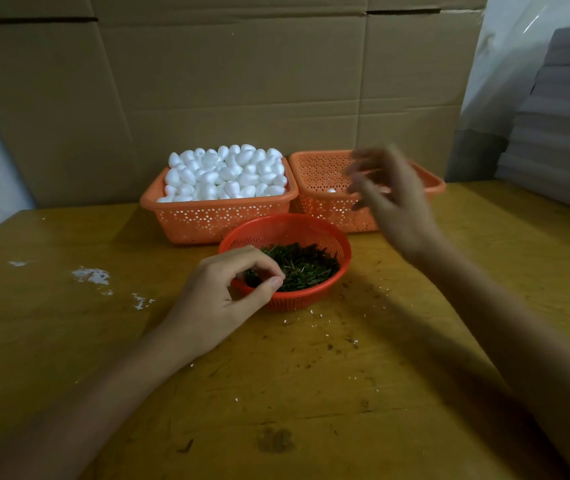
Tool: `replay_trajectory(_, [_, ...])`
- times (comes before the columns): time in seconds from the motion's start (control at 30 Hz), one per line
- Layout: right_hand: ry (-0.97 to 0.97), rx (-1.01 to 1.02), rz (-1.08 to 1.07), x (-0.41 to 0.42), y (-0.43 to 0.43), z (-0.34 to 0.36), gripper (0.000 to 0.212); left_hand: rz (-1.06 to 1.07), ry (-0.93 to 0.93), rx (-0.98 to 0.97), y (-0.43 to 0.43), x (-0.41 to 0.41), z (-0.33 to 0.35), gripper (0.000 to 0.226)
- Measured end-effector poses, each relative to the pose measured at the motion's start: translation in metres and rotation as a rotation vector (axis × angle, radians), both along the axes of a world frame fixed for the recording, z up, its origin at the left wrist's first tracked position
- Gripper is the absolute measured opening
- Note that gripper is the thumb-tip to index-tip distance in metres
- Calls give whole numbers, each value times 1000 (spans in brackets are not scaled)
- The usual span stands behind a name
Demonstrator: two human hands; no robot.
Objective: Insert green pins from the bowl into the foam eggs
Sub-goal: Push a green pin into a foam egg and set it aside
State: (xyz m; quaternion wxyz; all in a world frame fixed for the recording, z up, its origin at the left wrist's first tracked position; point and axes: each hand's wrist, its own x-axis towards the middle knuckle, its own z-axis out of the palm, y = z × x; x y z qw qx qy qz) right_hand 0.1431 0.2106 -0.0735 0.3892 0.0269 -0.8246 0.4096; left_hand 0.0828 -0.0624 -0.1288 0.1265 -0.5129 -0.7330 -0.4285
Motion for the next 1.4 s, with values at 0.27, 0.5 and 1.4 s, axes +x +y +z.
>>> replay_trajectory(0.27, [-669, 883, 168, 14, -65, -13, 46, -25, -17, -9, 0, 0, 1, 13])
replay_trajectory(0.5, [-706, 874, 179, 13, -68, -11, 49, -18, -6, 5, 0, -2, 0, 13])
replay_trajectory(1.4, [-768, 901, 131, 8, -70, -12, 51, 464, -104, -710, 35, -148, 79, 48])
